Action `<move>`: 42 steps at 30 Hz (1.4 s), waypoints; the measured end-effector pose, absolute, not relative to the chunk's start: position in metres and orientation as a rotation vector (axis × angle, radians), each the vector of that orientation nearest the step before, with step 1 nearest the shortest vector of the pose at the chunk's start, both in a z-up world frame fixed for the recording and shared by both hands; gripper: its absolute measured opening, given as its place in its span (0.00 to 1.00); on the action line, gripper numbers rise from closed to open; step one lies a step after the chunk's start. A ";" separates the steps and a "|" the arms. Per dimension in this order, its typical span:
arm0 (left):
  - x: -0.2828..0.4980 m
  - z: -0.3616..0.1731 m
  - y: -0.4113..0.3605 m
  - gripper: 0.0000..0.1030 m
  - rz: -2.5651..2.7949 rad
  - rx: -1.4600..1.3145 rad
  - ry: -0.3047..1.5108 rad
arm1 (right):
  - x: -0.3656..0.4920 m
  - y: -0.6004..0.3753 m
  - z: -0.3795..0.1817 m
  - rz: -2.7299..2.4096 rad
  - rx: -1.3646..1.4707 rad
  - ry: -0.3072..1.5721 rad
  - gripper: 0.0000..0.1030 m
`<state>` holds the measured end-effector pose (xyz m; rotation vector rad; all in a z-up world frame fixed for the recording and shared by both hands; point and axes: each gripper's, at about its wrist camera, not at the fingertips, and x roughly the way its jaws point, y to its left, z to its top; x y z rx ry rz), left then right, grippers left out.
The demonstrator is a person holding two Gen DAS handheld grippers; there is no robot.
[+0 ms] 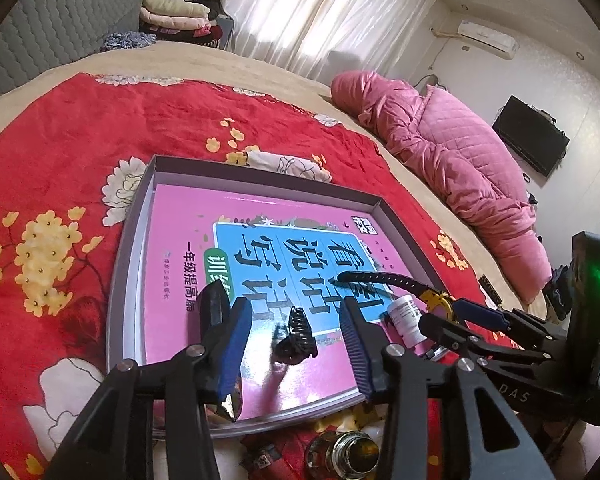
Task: Organize rigid objects
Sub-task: 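Open the right tool to release the bottle while the left tool opens to drop the clip, then withdraw both open tools up and out of the box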
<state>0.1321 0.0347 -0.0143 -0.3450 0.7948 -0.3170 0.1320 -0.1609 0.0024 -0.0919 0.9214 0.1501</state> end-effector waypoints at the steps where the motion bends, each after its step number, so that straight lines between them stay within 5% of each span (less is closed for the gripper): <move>1: 0.132 -0.014 0.035 0.44 -0.316 -0.343 0.793 | 0.132 -0.161 0.002 0.151 -0.091 0.921 0.64; 24: 0.120 0.003 0.045 0.62 -0.241 -0.294 0.741 | 0.118 -0.166 0.019 0.169 -0.089 0.856 0.71; 42: 0.074 0.023 0.037 0.62 -0.149 -0.207 0.690 | 0.095 -0.172 0.034 0.218 -0.040 0.831 0.71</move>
